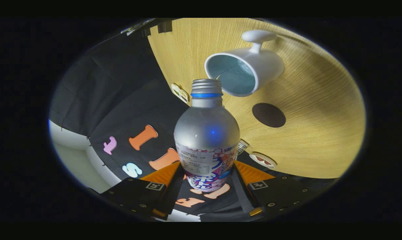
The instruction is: Take the bottle from table, then pour the juice into the cup, finally place the bottle on the coaster
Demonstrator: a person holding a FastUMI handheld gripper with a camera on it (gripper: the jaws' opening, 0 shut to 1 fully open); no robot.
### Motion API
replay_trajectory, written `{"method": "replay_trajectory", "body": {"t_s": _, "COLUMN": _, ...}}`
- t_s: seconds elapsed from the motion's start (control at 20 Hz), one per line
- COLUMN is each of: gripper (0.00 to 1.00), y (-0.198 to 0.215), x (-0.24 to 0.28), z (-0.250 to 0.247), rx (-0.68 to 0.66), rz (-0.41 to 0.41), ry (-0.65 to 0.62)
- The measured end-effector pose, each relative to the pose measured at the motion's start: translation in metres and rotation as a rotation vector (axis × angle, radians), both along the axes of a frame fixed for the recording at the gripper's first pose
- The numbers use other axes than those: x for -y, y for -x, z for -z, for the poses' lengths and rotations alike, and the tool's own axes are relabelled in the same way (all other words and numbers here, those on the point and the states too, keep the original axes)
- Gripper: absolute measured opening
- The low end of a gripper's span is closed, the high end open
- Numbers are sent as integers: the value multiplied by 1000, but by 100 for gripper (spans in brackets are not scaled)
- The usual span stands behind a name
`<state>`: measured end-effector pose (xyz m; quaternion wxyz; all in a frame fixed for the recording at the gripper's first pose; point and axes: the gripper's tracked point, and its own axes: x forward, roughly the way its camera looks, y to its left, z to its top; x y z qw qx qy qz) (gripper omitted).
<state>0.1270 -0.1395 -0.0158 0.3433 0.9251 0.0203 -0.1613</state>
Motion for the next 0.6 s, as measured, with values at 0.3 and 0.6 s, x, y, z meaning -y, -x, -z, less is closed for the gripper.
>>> {"method": "replay_trajectory", "body": {"t_s": 0.3, "gripper": 77, "y": -2, "x": 5, "z": -2, "rx": 21, "rz": 26, "ry": -34}}
{"method": "replay_trajectory", "body": {"t_s": 0.6, "gripper": 76, "y": -4, "x": 10, "z": -6, "rx": 38, "rz": 53, "ry": -61}}
